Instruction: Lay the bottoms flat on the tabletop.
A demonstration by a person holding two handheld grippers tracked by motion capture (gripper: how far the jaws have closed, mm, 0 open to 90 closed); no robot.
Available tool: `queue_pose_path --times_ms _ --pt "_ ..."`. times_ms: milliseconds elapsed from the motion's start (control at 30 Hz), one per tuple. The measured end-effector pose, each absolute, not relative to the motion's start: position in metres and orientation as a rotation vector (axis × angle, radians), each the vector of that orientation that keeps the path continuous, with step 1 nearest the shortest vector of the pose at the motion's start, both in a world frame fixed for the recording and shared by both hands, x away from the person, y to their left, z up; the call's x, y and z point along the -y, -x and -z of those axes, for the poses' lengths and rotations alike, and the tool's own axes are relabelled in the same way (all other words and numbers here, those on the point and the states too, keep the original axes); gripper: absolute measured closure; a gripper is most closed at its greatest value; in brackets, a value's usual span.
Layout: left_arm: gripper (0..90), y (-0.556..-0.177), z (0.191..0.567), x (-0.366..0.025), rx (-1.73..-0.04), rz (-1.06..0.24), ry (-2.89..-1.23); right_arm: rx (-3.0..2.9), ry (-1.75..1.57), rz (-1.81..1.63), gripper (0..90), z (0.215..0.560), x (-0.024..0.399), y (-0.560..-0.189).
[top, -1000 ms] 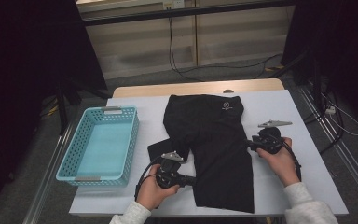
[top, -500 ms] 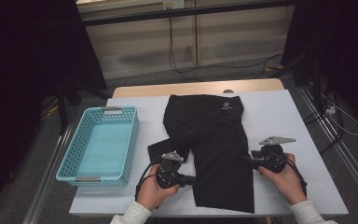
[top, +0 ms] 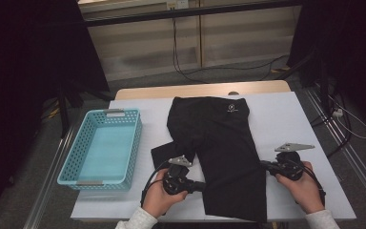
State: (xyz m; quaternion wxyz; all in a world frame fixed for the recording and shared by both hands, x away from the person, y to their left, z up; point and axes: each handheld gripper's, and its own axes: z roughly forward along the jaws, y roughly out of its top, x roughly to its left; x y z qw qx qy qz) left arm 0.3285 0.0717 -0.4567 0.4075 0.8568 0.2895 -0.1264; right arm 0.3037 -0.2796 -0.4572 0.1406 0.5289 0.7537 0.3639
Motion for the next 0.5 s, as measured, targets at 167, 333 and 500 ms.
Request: queue_pose_path --times_ms 167,333,500 --pt "89.5 -0.321 0.46 -0.06 -0.701 0.337 -2.184 -2.177 -1.551 -1.014 89.4 0.46 0.288 -0.3" --pt "89.4 -0.32 0.462 -0.058 -0.695 0.341 -2.198 -2.15 -1.536 -1.025 67.9 0.458 0.286 -0.302" --pt "81.0 -0.324 0.463 -0.061 -0.679 0.308 -2.19 -2.085 -1.541 -1.062 61.9 0.456 0.285 -0.316"
